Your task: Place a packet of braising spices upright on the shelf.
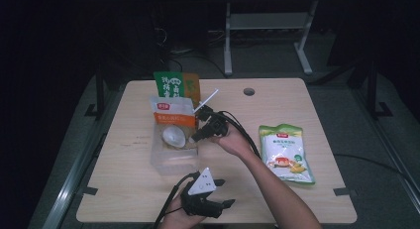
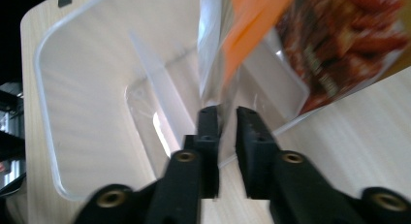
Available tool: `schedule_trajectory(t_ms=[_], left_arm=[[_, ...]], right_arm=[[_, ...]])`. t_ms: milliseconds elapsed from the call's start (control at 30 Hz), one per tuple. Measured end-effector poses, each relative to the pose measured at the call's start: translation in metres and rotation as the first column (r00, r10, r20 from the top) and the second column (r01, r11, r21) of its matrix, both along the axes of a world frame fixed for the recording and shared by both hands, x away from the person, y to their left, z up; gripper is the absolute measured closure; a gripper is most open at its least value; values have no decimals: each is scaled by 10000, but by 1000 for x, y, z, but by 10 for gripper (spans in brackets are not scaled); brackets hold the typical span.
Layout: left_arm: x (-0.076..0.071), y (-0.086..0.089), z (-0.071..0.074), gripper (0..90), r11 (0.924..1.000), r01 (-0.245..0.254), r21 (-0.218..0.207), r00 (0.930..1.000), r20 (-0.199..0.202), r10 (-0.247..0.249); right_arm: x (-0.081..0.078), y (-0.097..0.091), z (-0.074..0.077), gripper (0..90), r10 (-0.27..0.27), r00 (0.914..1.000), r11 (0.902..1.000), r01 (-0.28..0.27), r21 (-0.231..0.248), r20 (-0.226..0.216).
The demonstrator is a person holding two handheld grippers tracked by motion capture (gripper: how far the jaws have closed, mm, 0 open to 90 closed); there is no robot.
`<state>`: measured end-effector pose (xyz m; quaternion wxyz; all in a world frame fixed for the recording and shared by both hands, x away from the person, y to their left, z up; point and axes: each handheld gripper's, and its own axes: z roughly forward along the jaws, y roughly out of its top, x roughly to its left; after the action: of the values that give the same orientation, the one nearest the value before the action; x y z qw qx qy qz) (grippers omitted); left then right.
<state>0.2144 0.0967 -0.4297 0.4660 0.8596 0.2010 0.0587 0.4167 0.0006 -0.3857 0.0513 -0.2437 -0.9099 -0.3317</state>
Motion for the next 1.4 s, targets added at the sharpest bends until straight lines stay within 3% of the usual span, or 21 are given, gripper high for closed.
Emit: schedule_trajectory(t_ms=[167, 567, 667, 800, 967, 1133, 1400], left_arm=[[-1, 0, 1, 350, 10000, 8, -58, 10000, 44, -8], [-1, 1, 2, 350, 10000, 14, -35, 10000, 96, -13], [-1, 2, 2, 349, 10000, -36, -33, 10000, 91, 36], [2, 2, 1, 348, 9999, -121, -57, 9999, 83, 122], [6, -2, 2, 348, 9998, -184, -25, 9998, 98, 185], [12, -9, 6, 348, 9997, -226, 31, 9995, 231, 226], [26, -22, 7, 357, 9996, -282, 13, 9994, 192, 282]], right_arm=[[-4, 6, -5, 890, -52, 10000, 10000, 52, -66, -56], [-7, 15, -7, 894, -248, 9984, 9992, 263, 294, -504], [-6, 13, -9, 860, -224, 9985, 9990, 244, 379, -509], [-8, 6, -5, 749, -192, 9998, 9993, 194, 319, -43], [-13, -20, 6, 620, -509, 9984, 9966, 492, 665, 229], [-21, -58, 16, 543, -1017, 9942, 9909, 980, 921, 355], [-32, -123, 19, 465, -2122, 9763, 9743, 2081, 857, 418]])
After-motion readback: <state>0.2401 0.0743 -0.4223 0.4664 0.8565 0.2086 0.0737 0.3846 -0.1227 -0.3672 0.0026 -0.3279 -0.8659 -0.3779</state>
